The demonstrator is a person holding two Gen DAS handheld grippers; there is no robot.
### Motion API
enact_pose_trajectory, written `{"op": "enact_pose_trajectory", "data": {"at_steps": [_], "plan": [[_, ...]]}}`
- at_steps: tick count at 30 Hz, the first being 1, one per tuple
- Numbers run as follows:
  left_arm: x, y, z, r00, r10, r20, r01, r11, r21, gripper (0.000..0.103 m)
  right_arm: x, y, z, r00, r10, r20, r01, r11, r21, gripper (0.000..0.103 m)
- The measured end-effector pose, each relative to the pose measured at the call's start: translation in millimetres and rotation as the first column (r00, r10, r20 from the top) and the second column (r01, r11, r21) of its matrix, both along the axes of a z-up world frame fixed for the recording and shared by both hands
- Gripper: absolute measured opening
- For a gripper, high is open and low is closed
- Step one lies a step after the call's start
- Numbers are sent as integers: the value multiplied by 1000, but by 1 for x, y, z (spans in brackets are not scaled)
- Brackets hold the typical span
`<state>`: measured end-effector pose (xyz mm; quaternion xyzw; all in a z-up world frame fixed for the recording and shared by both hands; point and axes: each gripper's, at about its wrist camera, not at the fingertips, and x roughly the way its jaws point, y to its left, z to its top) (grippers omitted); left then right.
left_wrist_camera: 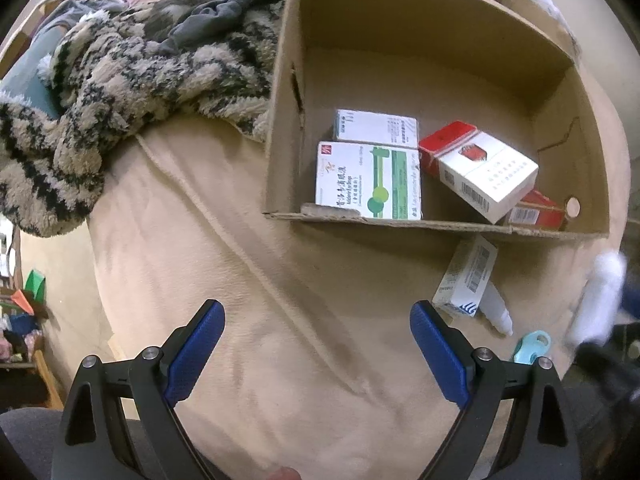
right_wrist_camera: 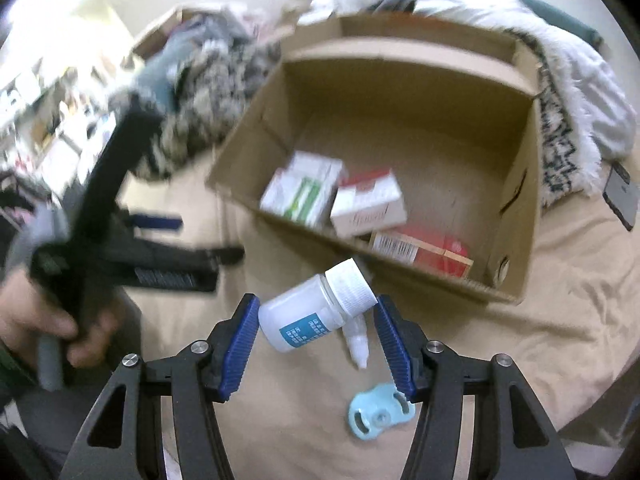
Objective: Organize objects
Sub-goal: 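Grasp the white pill bottle with the right tool while the left tool grasps the small barcode box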
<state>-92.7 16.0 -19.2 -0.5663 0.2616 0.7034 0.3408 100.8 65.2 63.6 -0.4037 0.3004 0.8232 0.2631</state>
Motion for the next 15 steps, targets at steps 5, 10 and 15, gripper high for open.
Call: {"op": "enact_pose_trajectory", "data": {"at_steps": [5,10,15], "plan": [[12,3,0,998,-52,-26,51,998,-29,93,6,22,8,995,-89,-54,88,996,-25,62],[26,16,4,996,-90,-19,90,996,-30,93,26,37,12,980,-177,-94,169,982,-88,62],[59,38,-4,981,-195,-1,195,979,-52,91,54,46,17,956,-253,-149,232,962,-147,62]]}}
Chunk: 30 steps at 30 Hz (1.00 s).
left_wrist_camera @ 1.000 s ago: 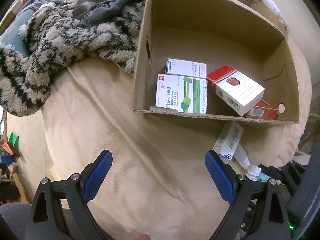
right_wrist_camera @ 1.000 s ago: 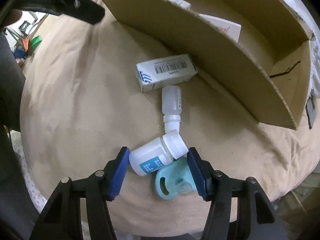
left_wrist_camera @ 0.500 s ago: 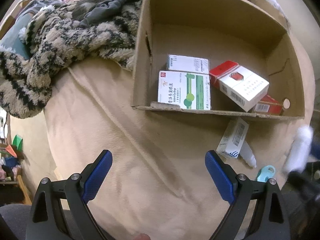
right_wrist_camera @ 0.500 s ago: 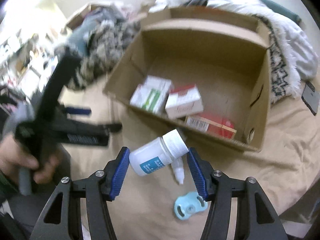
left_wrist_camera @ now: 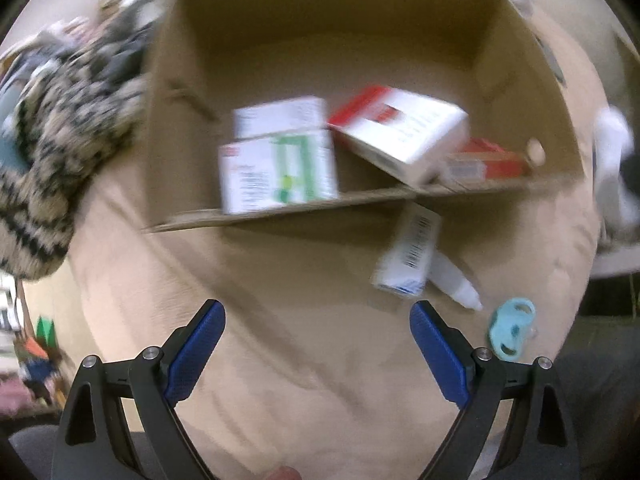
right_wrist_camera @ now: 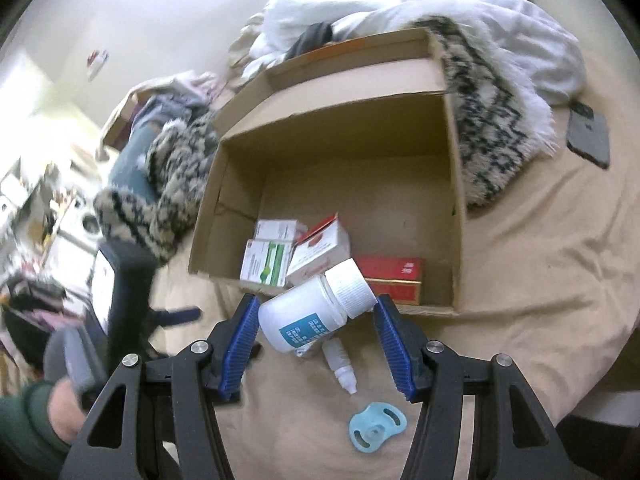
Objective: Organize objects
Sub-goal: 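Grasp the white pill bottle with the right tool while the left tool grasps the small barcode box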
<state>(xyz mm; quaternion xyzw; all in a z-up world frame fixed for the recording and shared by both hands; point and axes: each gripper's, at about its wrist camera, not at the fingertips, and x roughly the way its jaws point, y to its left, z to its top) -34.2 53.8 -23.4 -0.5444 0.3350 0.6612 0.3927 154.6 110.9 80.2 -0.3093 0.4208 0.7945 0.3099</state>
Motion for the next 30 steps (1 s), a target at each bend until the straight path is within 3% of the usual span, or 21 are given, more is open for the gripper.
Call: {"op": "enact_pose_trajectory", "data": {"at_steps": [3,5,9,10,11,15,21,25,27,28,30], "plan": [[20,16,-15,998,-57,34,58,998,-37,85,8,3,2,999,-14,-38,13,1000,-21,62],[26,26,-22,996,-81,22,82,995,-51,67,11,4,4,999,-19,-47,18,1000,-20,62],[38,46,-36,987,-157,-17,155,984,-83,46,16,6,4,998,-22,-57,20,999,-26,62],[40,49,-39,986,-166,-14,165,982,-89,32,17,6,3,998,-24,-54,22,999,-28,62],[41,50,-40,985,-171,-11,170,981,-89,27,18,6,2,998,-26,-50,25,999,-30,62],[47,45,-38,980,-197,-16,195,977,-84,26,22,5,-3,999,-33,-39,31,999,-44,62],[53,9,-32,984,-168,61,174,977,-120,26,14,1,-6,1000,-4,-26,3,999,-51,62],[58,3,-36,985,-158,69,166,977,-136,26,2,2,-7,1000,21,-20,-22,999,-49,62],[59,9,-37,987,-153,55,159,978,-136,30,-4,1,-6,999,30,-16,-31,998,-46,62],[59,12,-37,987,-153,44,157,978,-137,39,-5,1,-7,999,33,-13,-33,998,-46,62],[60,19,-38,985,-166,44,170,977,-127,39,-5,-1,-9,999,33,-1,-33,998,-47,62]]}}
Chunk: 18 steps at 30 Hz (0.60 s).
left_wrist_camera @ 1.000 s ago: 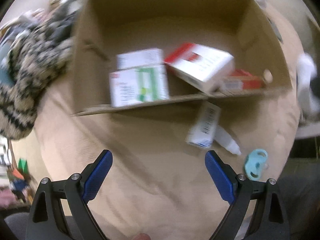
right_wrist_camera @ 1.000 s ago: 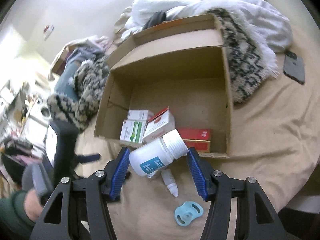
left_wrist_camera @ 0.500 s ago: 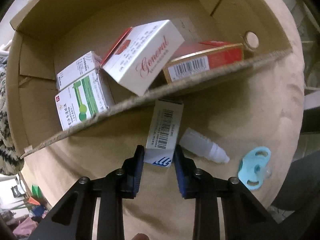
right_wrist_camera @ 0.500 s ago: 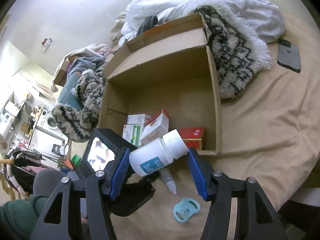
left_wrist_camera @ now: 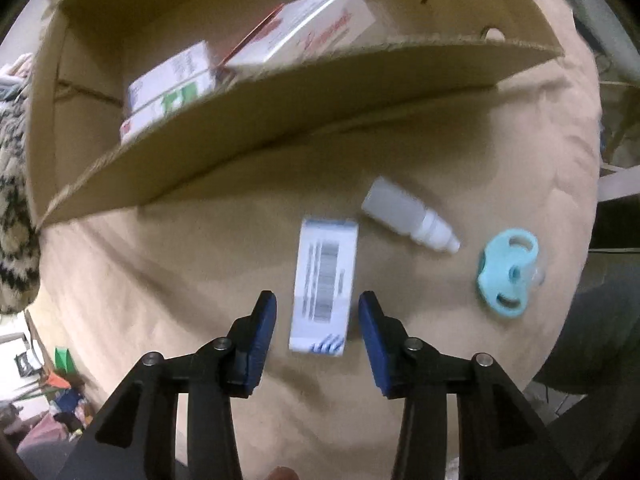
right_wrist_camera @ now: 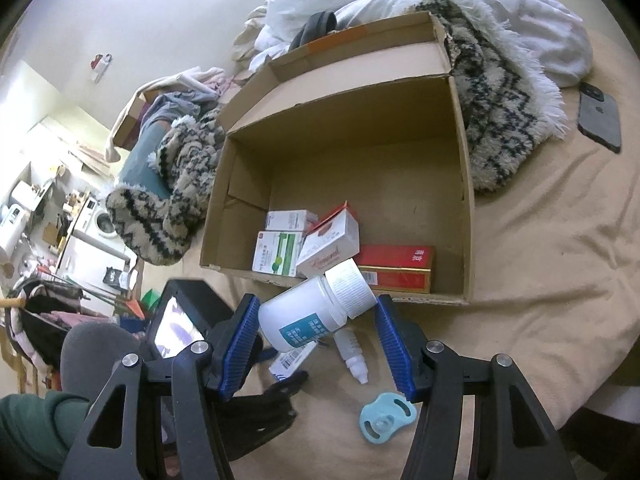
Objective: Organize objects
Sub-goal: 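Carry the barcode box and pill bottle into the cardboard box and lower them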
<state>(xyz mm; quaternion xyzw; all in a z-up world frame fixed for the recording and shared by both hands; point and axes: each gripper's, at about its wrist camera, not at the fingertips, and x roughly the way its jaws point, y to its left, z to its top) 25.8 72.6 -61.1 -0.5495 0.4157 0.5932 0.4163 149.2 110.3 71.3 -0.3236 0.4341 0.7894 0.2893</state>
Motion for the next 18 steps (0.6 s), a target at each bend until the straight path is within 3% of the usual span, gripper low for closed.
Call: {"op": "enact_pose_trajectory", "data": {"at_steps": [4,7,18], "plan": [[0,11,-10,1000,2,-2,-2,1000,-20,37,7,2,-3,1000,-22,10,22,1000,-6,62],[2,15,-16,1000,10,20,-9,1000,-23,25,11,3,-6,999,-39,19,40,999,-12,62],[14,-2,11,999,46,8,-47,998,34,25,4,-2,-12,996,-32,79,32,999,6,62]]}}
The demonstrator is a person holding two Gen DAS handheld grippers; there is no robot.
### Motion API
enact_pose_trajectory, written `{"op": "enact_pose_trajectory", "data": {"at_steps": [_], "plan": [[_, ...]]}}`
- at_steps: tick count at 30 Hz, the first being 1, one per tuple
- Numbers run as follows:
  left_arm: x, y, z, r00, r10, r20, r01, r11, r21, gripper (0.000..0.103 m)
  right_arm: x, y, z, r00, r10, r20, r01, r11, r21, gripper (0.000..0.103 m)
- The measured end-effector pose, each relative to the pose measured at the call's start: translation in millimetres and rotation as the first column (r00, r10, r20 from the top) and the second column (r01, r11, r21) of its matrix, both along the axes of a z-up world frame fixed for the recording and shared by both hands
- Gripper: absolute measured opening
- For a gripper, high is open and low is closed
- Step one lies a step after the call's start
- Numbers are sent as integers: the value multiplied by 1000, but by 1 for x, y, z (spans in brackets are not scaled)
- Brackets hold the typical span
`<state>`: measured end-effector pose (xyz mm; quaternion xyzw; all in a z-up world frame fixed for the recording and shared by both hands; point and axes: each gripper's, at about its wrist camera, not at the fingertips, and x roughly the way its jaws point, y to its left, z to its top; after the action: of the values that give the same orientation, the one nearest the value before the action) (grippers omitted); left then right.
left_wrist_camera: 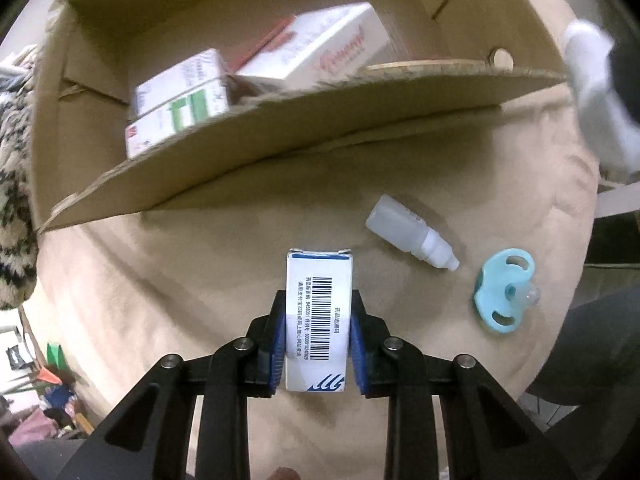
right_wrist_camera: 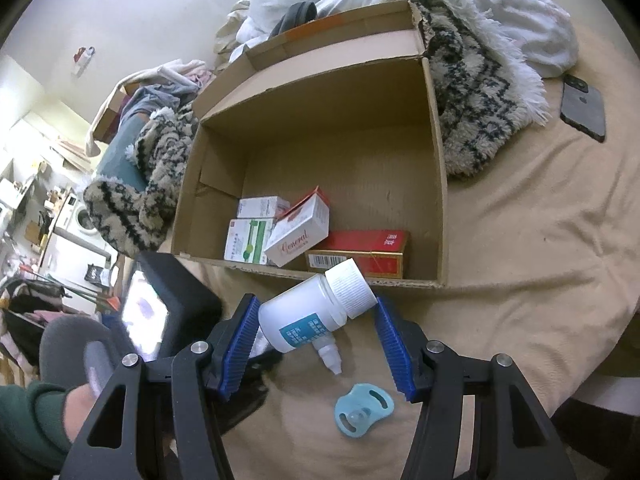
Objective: Organize objects
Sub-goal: 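Carry the barcode box and pill bottle into the cardboard box and lower them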
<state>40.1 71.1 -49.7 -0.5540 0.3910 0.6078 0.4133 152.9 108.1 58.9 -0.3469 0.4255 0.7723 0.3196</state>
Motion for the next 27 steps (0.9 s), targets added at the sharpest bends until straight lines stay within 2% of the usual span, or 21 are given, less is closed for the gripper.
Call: {"op": "enact_pose_trajectory", "data": {"at_steps": [13,17,19,22,27], "plan": [[3,-29,64,997,76,-20,-73,989,131,25,-5,-10,4,1000,7,22,-8,999,46,62],[-57,-33,93,993,113,-30,-106,979,176,25,-6,-8,7,1000,4,15,-5,998,64,62],[-96,-29,85,991,134,-27,-126,974,189,25,-9,-4,9,1000,3,17,-4,997,73,62],[-123,-21,93,988,152,-20,-145,967,208,25,-11,4,15,1000,-1,14,0,996,90,62],[-141,-4,105,985,173,-23,-162,956,245,25,-13,22,26,1000,-11,3,10,991,132,62]]}}
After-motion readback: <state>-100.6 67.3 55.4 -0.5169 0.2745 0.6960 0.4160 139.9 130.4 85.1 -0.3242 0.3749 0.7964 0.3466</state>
